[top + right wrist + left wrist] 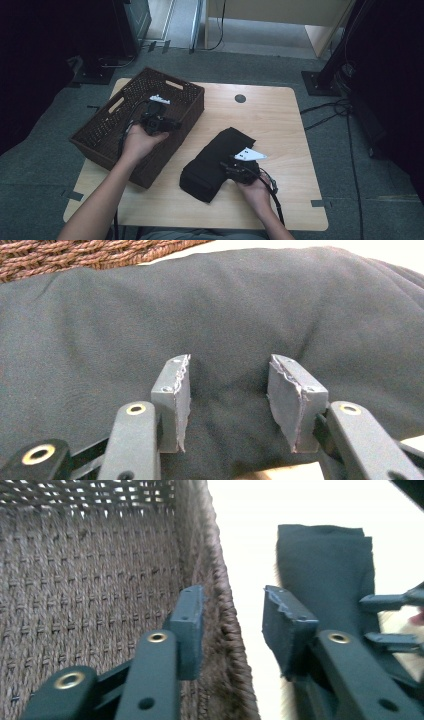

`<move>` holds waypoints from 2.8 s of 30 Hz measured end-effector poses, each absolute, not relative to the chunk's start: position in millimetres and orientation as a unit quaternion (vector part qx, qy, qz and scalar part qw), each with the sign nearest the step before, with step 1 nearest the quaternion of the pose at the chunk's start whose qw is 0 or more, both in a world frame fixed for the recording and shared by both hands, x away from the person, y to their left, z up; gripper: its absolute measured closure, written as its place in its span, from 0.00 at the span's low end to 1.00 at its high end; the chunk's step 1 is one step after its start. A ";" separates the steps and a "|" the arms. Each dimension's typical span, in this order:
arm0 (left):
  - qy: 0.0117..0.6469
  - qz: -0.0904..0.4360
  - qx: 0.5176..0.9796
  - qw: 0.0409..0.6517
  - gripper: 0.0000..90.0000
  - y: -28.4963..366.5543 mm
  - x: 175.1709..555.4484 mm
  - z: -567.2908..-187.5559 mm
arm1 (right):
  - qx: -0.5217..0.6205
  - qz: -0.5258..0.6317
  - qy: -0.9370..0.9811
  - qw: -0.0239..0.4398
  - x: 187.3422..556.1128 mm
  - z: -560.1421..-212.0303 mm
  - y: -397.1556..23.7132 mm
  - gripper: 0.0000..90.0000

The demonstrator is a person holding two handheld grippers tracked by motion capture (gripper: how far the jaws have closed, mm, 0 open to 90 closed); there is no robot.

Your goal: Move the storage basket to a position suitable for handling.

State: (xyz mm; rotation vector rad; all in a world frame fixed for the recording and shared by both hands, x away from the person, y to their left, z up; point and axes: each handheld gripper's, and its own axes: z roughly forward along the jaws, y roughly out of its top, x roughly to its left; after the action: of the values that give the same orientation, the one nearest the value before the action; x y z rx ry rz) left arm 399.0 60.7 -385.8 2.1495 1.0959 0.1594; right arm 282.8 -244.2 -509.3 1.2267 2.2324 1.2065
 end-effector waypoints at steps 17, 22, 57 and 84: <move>0.382 0.040 0.851 0.357 0.51 15.2 359.5 -383.2 | 0.422 0.416 0.791 0.153 283.4 -508.3 -247.6 0.58; 0.383 0.016 0.851 0.359 0.51 2.4 358.0 -398.6 | 0.423 0.417 0.791 0.149 282.5 -508.4 -249.5 0.57; 0.364 -0.010 0.874 0.322 0.37 -34.6 358.9 -466.7 | 0.434 0.410 0.788 0.150 270.4 -517.4 -252.0 0.55; 0.359 -0.030 0.878 0.317 0.21 -33.9 368.6 -484.8 | 0.428 0.408 0.793 0.145 274.8 -520.8 -246.0 0.55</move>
State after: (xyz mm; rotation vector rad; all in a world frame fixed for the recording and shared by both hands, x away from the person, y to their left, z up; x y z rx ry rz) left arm 368.6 -33.9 -484.8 2.3104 0.9448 -0.0796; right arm 274.8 -246.0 -520.8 1.2322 2.2849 1.1763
